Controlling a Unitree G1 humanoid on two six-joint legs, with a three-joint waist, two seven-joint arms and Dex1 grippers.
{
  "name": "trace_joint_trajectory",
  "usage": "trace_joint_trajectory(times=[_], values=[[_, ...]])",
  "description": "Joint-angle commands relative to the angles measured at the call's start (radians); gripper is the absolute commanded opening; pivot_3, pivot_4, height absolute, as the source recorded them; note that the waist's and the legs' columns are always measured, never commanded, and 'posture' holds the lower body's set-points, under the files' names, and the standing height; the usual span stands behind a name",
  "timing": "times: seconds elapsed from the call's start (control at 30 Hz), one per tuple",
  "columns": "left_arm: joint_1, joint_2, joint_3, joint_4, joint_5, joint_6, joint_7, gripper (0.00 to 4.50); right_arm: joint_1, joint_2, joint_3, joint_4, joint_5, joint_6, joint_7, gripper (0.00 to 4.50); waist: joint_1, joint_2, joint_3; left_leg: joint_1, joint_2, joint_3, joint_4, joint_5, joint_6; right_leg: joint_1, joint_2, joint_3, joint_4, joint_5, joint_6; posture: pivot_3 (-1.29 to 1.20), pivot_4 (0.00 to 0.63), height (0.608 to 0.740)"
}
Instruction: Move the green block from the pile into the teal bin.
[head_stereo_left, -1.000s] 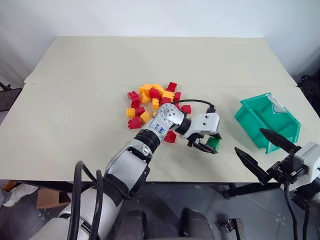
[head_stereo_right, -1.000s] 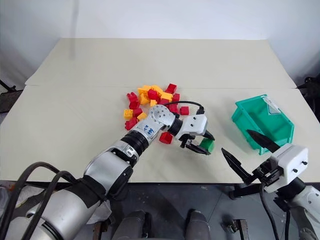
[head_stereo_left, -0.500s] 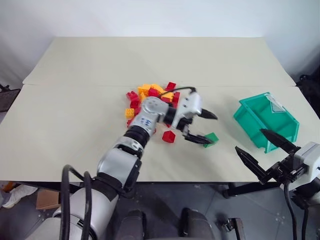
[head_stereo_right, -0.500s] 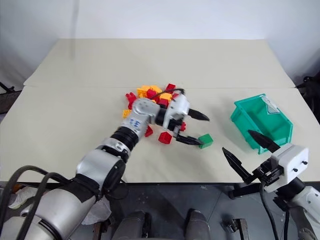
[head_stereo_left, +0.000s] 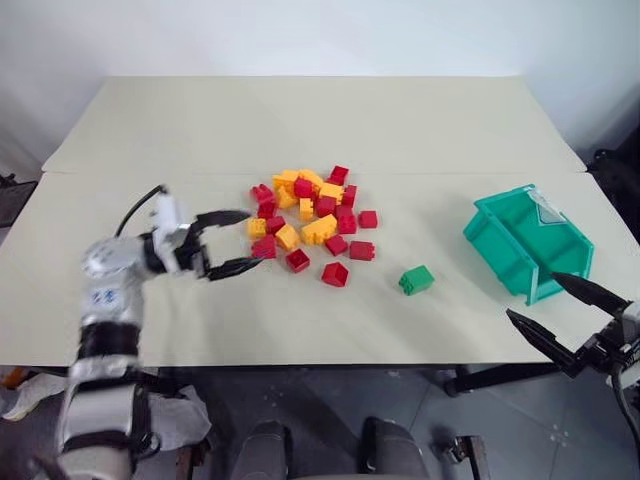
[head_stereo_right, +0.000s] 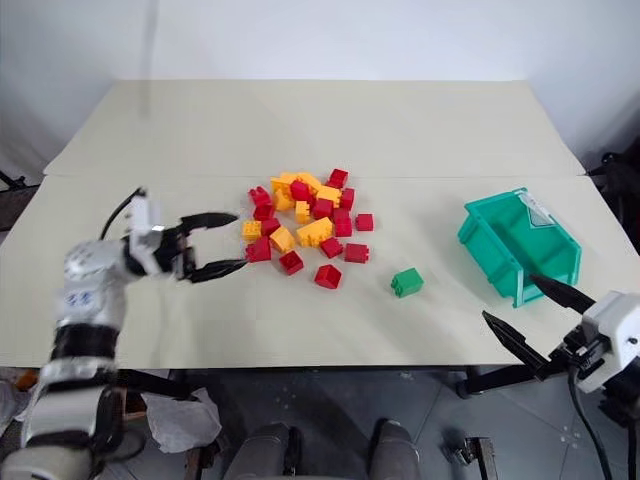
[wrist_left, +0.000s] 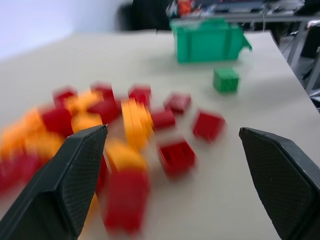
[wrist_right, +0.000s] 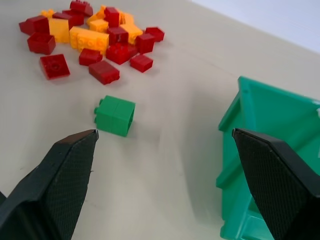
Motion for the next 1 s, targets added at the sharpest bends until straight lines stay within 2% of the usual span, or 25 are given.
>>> trace_joint_trajectory(times=[0.03,0.13,0.2,0.33,0.43,0.53,0.63,0.8,1.0], values=[[0.114,0.028,0.028,-0.202,-0.064,0.077,0.058,4.49,-0.084,-0.085,0.054,-0.020,0.045,0.110,0.002,4.50,0.000,0.000,0.000,0.000,0.000,0.000,0.000,0.000,0.000,0.000,0.000,0.000,0.000,0.000,0.000,0.00,0.150,0.740],[0.180,0.028,0.026,-0.290,-0.089,0.118,0.104,4.49,-0.173,-0.135,0.113,-0.022,0.075,0.215,-0.013,4.50,0.012,0.000,0.000,0.000,0.000,-0.001,0.001,0.000,0.000,0.001,0.000,0.000,0.000,0.000,0.000,0.00,0.150,0.740],[0.225,0.016,0.016,-0.343,-0.093,0.124,0.132,4.49,-0.279,-0.176,0.199,-0.021,0.091,0.313,-0.031,4.50,0.006,0.000,0.000,0.000,0.000,-0.001,0.001,0.000,0.000,0.001,0.000,0.000,0.000,0.000,0.000,0.00,0.150,0.740],[0.278,-0.008,-0.008,-0.413,-0.100,0.139,0.187,4.49,-0.454,-0.222,0.378,0.013,0.035,0.405,-0.017,4.50,0.002,0.000,0.000,0.000,0.000,0.000,0.001,0.000,0.000,0.000,0.000,0.000,-0.001,0.000,-0.001,0.00,0.150,0.740],[0.300,-0.024,-0.026,-0.463,-0.111,0.165,0.230,4.49,-0.611,-0.218,0.540,0.118,-0.053,0.437,0.008,4.50,-0.001,0.000,0.000,-0.001,0.000,0.001,0.000,0.000,0.000,-0.001,0.000,0.000,-0.001,0.000,-0.001,0.00,0.150,0.740],[0.300,-0.021,-0.039,-0.481,-0.117,0.179,0.247,4.49,-0.672,-0.253,0.651,0.207,-0.169,0.322,0.129,4.50,0.005,0.000,0.000,-0.001,0.000,0.001,0.001,0.000,0.000,-0.001,0.000,0.000,-0.001,0.000,-0.001,0.00,0.150,0.740],[0.293,-0.017,-0.043,-0.483,-0.123,0.188,0.255,4.49,-0.764,-0.251,0.746,0.357,-0.307,0.106,0.245,4.50,0.002,0.000,0.000,-0.001,0.000,0.001,0.001,0.000,0.000,-0.001,0.000,0.000,-0.002,0.000,0.000,0.00,0.150,0.740],[0.283,-0.010,-0.059,-0.491,-0.128,0.194,0.249,4.49,-0.996,-0.187,0.875,0.666,-0.465,-0.126,0.402,4.50,-0.020,0.000,0.000,-0.001,0.000,0.003,0.001,0.000,0.000,-0.001,0.000,0.000,-0.003,0.000,0.000,0.00,0.150,0.740],[0.294,-0.007,-0.095,-0.509,-0.118,0.181,0.238,4.49,-1.169,-0.106,0.953,0.938,-0.568,-0.295,0.549,4.50,-0.028,0.000,0.000,-0.001,0.001,0.003,0.000,0.000,-0.001,-0.001,0.000,-0.001,-0.003,0.000,0.000,0.00,0.150,0.740]])
